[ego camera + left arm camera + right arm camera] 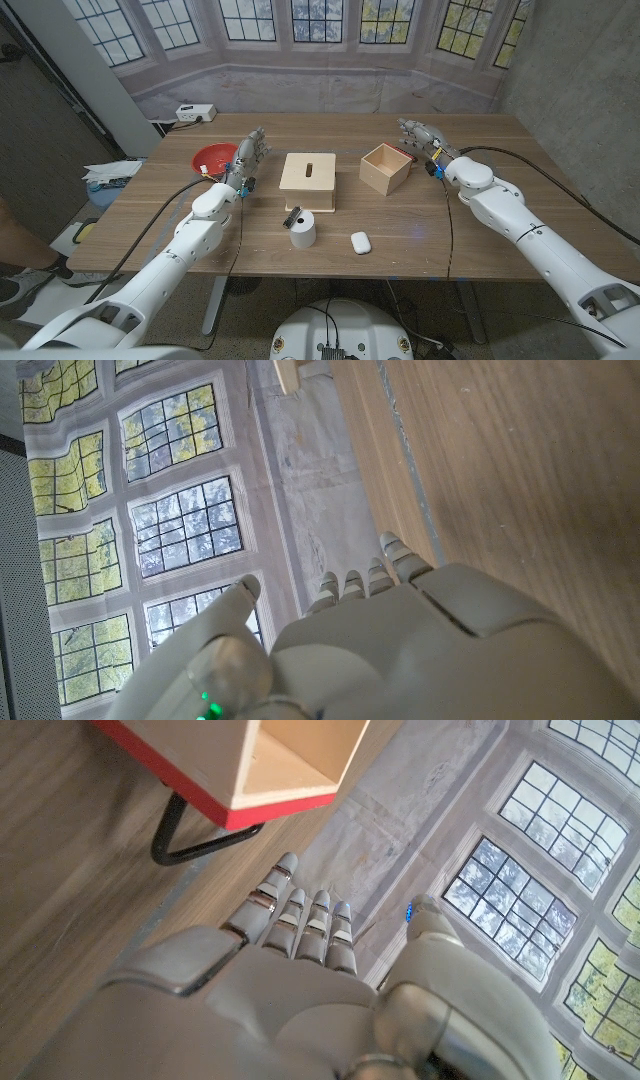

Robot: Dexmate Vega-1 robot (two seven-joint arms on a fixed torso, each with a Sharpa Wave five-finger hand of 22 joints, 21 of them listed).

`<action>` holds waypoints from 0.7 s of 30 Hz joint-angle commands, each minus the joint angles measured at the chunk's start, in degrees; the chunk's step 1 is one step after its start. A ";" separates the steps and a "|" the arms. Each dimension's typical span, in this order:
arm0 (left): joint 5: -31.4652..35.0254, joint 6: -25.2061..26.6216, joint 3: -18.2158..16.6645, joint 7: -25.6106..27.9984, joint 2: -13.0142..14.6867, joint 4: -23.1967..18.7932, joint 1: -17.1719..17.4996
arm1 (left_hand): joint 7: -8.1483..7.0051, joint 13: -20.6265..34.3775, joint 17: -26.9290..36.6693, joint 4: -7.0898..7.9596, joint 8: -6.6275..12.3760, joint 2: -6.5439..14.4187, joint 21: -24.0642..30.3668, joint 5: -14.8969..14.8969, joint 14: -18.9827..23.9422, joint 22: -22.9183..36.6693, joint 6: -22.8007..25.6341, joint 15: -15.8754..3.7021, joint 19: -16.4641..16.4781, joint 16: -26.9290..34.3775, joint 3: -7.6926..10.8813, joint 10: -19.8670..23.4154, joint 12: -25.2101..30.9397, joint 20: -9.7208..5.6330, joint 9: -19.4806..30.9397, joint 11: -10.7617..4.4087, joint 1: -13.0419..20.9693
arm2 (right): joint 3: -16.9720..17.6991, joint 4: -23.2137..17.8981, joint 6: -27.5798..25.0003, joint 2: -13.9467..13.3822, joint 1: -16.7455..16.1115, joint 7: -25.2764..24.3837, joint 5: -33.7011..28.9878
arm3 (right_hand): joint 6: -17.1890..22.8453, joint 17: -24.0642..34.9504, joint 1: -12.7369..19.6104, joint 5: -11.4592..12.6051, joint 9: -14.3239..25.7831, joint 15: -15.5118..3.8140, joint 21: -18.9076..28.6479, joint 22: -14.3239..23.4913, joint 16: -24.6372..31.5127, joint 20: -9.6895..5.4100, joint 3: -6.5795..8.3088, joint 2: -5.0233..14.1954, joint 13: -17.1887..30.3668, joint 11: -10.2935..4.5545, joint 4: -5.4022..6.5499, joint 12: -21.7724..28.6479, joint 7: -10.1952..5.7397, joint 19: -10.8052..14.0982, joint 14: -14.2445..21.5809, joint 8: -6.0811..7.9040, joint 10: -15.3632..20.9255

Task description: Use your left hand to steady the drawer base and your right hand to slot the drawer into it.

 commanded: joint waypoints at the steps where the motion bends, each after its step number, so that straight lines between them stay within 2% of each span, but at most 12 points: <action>1: 0.12 -0.41 -0.41 0.39 -0.25 0.21 0.37 | 0.01 0.27 0.04 -0.38 -0.12 -0.13 0.14 0.20 0.36 0.26 0.39 0.39 0.30 -0.13 0.46 0.29 0.23 0.30 0.32 0.00 0.87 | -2.65 -6.03 -8.98 -3.85 1.84 -1.45 -4.78 | 0.29 0.03 0.99 0.28 0.33 -0.44 0.12 0.21 0.12 0.23 0.20 -0.21 0.19 0.34 -0.58 0.32 0.65 0.18 0.48 0.15 0.33; 4: 0.04 -0.55 -0.52 0.43 -0.32 0.25 0.44 | -0.03 0.27 0.04 -0.48 -0.13 -0.15 0.13 0.19 0.36 0.26 0.41 0.38 0.31 -0.15 0.53 0.32 0.23 0.30 0.33 0.01 0.93 | -3.66 -7.37 -11.11 -4.71 2.55 -1.81 -6.10 | 0.58 -0.04 1.47 0.30 0.34 -0.55 0.13 0.20 0.12 0.29 0.31 -0.38 0.21 0.39 -0.89 0.47 0.74 0.22 0.57 0.25 0.74; 14: -0.18 -1.03 -0.67 0.47 -0.85 0.76 0.37 | -0.03 0.28 0.02 -0.86 -0.12 -0.21 0.11 0.13 0.46 0.26 0.66 0.42 0.36 -0.18 0.82 0.39 0.19 0.30 0.34 0.00 1.16 | -6.54 -12.05 -18.98 -7.54 4.82 -2.17 -9.27 | 2.42 -0.20 3.70 0.22 0.41 -0.58 0.25 0.18 0.69 0.59 0.70 -1.07 0.65 2.10 -1.58 1.94 1.71 0.85 2.61 0.73 4.98; 21: -0.16 -1.32 -0.75 0.71 -1.20 1.31 0.32 | -0.17 0.29 0.01 -1.20 -0.02 -0.24 0.17 0.07 0.87 0.27 1.16 0.36 0.61 -0.09 1.11 0.74 0.25 0.20 0.35 -0.09 1.38 | -9.60 -14.71 -25.61 -9.20 7.84 -0.37 -11.23 | 3.46 -0.26 5.07 0.11 0.44 -0.81 0.33 0.14 0.82 0.60 0.90 -1.70 1.06 2.82 -1.85 2.70 2.51 1.48 3.71 0.91 6.79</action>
